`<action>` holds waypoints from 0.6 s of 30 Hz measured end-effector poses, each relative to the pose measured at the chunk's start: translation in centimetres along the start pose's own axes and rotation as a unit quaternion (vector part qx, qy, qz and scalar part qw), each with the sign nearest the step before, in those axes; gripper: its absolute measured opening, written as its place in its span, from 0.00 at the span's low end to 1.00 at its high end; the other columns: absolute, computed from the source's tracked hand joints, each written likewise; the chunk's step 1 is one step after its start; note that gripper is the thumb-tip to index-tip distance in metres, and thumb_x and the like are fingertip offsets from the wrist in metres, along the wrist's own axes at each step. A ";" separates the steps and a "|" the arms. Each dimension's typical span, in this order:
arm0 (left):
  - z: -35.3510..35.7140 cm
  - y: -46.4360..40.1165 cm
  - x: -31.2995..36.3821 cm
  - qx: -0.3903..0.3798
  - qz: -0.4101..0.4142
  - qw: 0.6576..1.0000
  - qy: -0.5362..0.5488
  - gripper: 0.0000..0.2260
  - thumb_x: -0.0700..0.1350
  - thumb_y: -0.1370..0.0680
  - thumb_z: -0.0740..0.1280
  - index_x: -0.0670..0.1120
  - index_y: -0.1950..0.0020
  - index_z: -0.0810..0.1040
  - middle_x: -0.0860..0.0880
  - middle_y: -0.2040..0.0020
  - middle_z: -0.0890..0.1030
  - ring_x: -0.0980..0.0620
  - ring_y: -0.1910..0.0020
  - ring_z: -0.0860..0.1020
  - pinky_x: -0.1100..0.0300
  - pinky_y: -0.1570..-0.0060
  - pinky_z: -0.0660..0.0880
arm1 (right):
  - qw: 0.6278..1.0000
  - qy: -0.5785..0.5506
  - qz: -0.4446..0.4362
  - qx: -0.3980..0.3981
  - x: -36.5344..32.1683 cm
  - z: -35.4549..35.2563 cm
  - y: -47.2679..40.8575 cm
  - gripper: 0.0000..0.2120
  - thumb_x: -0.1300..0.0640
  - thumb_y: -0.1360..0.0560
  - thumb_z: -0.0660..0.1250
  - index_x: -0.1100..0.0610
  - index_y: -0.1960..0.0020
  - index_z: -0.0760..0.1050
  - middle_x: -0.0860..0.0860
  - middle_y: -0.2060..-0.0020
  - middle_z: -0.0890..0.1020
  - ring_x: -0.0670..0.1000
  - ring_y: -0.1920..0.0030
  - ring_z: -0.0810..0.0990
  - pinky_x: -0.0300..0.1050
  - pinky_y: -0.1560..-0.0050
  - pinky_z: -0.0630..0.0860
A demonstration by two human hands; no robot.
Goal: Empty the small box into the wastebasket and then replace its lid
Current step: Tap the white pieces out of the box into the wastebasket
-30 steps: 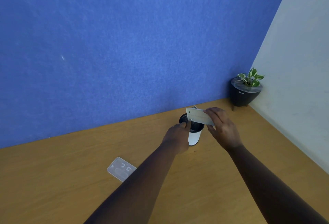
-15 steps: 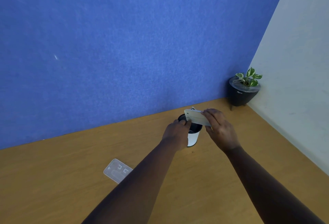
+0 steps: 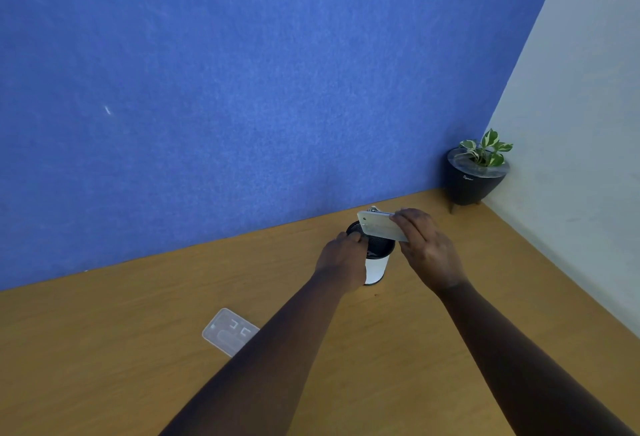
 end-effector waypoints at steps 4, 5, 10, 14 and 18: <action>0.0 0.0 0.0 0.003 -0.004 1.000 0.013 0.25 0.39 0.23 0.61 0.42 0.26 0.60 0.44 0.34 0.72 0.45 0.36 0.69 0.51 0.45 0.74 | 1.000 -0.007 -0.005 0.005 0.2 -0.1 -0.1 0.22 0.74 0.39 0.74 0.69 0.45 0.77 0.64 0.51 0.82 0.54 0.43 0.71 0.52 0.47 0.79; 0.1 0.0 0.1 0.002 -0.004 1.000 0.015 0.26 0.39 0.23 0.61 0.42 0.25 0.59 0.44 0.33 0.71 0.45 0.35 0.69 0.51 0.44 0.74 | 1.000 -0.008 -0.007 0.006 0.2 -0.1 -0.1 0.22 0.73 0.38 0.74 0.69 0.45 0.77 0.64 0.51 0.82 0.54 0.43 0.71 0.52 0.47 0.79; 0.1 0.1 0.1 0.001 -0.008 1.000 0.029 0.31 0.39 0.22 0.61 0.42 0.22 0.51 0.44 0.31 0.69 0.45 0.35 0.68 0.51 0.46 0.74 | 1.000 -0.006 -0.003 0.001 0.2 -0.1 -0.1 0.22 0.72 0.38 0.74 0.68 0.44 0.77 0.63 0.50 0.82 0.54 0.43 0.71 0.51 0.46 0.79; 0.1 0.1 0.3 -0.002 -0.015 0.999 0.041 0.32 0.39 0.22 0.61 0.42 0.22 0.49 0.43 0.29 0.68 0.44 0.34 0.67 0.51 0.44 0.74 | 1.000 -0.009 0.005 0.005 0.1 -0.2 -0.1 0.23 0.71 0.39 0.75 0.68 0.44 0.77 0.64 0.50 0.82 0.55 0.44 0.72 0.51 0.48 0.80; 0.1 0.1 0.3 0.000 -0.010 0.999 0.038 0.32 0.40 0.22 0.61 0.41 0.22 0.49 0.43 0.29 0.67 0.44 0.34 0.67 0.51 0.45 0.74 | 1.000 -0.003 0.006 0.003 0.0 -0.3 -0.1 0.24 0.71 0.39 0.76 0.68 0.44 0.76 0.63 0.50 0.82 0.56 0.44 0.74 0.51 0.48 0.80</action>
Point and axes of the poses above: each hand's wrist, its own y-axis away from the middle knuckle, its own z-axis out of the palm, x = y × z, the point moved 1 cm from there along -y, towards the middle knuckle
